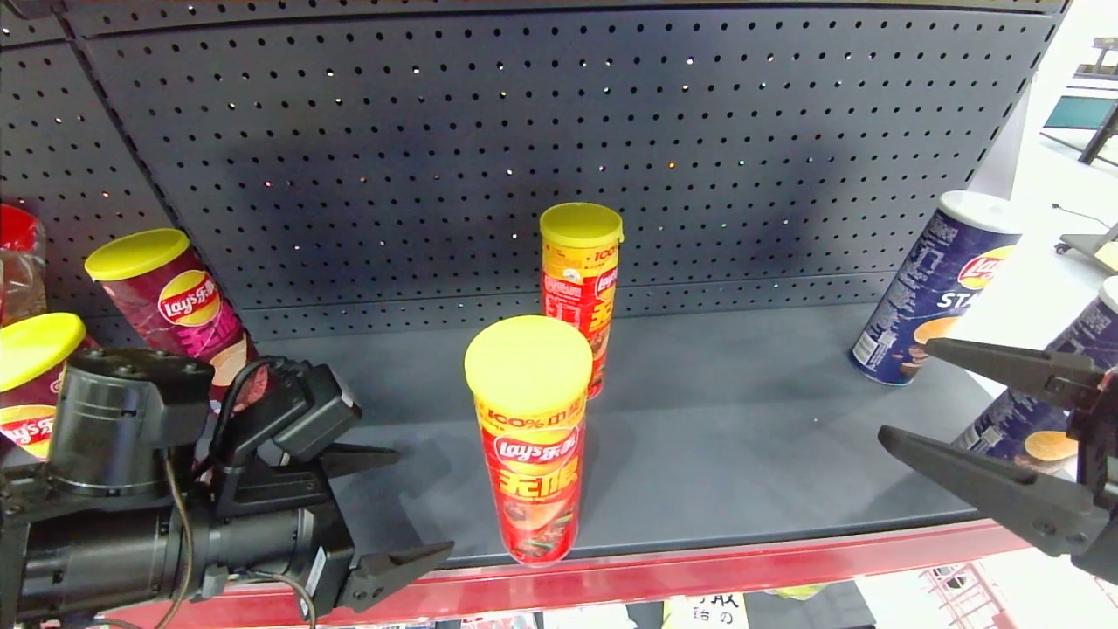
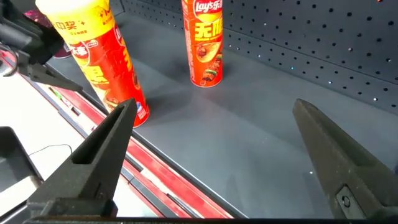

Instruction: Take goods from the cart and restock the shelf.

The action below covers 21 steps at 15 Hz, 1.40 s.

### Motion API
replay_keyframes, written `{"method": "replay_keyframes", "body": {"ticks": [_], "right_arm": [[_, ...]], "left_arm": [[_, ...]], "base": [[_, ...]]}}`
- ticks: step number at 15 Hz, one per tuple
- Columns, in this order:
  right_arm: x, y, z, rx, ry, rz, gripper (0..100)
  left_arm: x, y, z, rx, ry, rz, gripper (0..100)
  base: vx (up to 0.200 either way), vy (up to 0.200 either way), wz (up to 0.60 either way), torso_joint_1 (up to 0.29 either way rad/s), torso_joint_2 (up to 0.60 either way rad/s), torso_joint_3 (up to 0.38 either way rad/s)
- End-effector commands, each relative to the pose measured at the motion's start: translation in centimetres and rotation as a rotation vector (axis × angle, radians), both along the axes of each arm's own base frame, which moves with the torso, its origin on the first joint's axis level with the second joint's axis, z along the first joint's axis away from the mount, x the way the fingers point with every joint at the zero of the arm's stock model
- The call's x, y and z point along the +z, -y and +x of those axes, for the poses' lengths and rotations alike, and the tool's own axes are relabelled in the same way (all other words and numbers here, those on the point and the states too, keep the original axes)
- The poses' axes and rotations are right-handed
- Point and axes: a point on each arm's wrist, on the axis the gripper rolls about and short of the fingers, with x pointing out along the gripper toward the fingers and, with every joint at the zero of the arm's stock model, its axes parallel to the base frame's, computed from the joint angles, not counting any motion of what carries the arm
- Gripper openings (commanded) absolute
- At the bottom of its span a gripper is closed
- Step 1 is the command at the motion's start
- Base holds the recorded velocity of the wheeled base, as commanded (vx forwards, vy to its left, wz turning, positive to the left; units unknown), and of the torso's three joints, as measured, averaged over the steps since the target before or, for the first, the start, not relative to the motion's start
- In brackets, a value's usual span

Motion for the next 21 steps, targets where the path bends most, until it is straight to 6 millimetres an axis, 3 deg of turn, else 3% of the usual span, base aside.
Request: {"method": "replay_keyframes", "body": {"ticks": [1,13,21], "right_arm": [[0.0,0.0,0.1,0.001,-0.002,-0.001,100],[0.4,0.0,0.1,-0.003,0.006,0.01,100],[0.4,0.0,0.2,-0.009,0.007,0.011,100]], "left_arm": [[-0.8,0.5,0.5,-0.012,-0.034,0.017,100],[-1.1,1.9,3.1,0.009,-0.029,0.057,100],[-1.2,3.5,3.6,-0.036,-0.03,0.059,100]], "base": [[0.0,0.0,0.0,0.0,0.0,0.0],[0.0,0.0,0.0,0.0,0.0,0.0],[0.0,0.0,0.0,0.0,0.0,0.0]]}}
